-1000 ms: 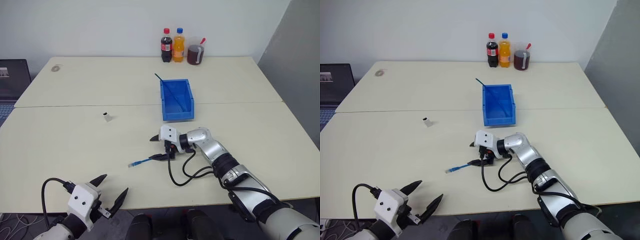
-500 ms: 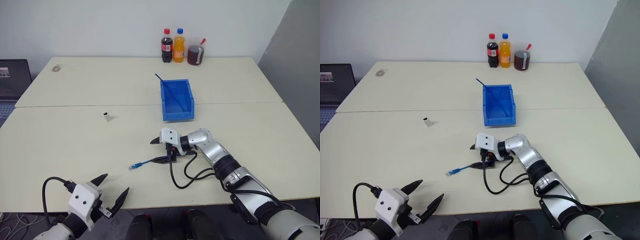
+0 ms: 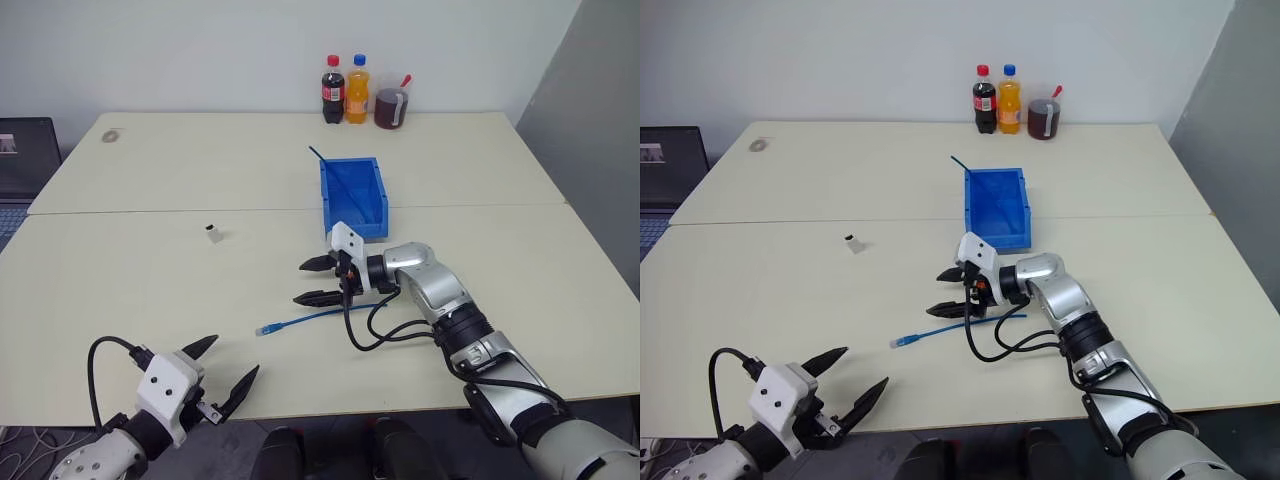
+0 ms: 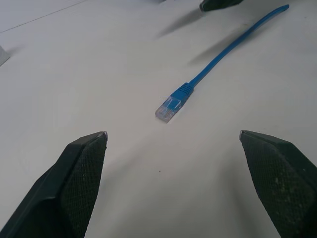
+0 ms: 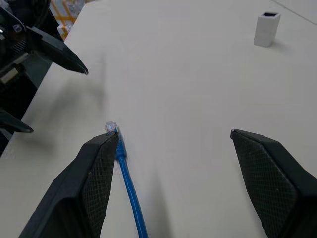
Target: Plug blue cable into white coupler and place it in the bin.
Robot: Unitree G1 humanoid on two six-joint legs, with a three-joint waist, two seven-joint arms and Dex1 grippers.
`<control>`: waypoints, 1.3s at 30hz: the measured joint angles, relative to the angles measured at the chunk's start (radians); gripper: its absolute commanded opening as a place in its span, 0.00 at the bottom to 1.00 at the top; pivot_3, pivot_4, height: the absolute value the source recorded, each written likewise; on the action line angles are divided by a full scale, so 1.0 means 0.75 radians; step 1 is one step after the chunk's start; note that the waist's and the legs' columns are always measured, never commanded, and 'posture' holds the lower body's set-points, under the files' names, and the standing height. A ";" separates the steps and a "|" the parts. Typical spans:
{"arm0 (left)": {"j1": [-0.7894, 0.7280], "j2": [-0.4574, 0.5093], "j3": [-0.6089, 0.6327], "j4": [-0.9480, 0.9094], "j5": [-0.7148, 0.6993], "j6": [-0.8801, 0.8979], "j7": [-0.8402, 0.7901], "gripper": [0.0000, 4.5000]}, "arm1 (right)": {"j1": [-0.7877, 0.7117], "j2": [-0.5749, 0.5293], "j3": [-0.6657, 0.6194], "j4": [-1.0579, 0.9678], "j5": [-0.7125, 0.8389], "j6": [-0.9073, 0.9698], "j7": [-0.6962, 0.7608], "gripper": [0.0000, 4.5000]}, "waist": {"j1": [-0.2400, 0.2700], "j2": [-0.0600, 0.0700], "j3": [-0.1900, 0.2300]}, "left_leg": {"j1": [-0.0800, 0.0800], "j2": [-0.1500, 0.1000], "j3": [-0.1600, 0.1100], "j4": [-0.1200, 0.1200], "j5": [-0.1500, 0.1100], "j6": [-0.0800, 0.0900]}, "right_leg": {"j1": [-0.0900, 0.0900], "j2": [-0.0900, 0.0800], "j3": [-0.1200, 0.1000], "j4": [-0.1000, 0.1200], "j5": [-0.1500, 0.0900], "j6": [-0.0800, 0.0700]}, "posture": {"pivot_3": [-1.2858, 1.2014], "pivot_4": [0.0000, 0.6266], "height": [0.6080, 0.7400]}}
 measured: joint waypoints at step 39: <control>-1.168 0.359 -0.477 1.196 0.049 -0.320 -1.013 0.15 | 0.609 -0.547 -0.128 -0.950 0.195 0.300 -0.265 0.86 | 0.024 0.002 -0.004 | 0.000 -0.002 0.009 0.001 0.000 0.000 | -0.002 0.003 0.002 -0.001 0.003 0.007 | 0.52 0.24 1.00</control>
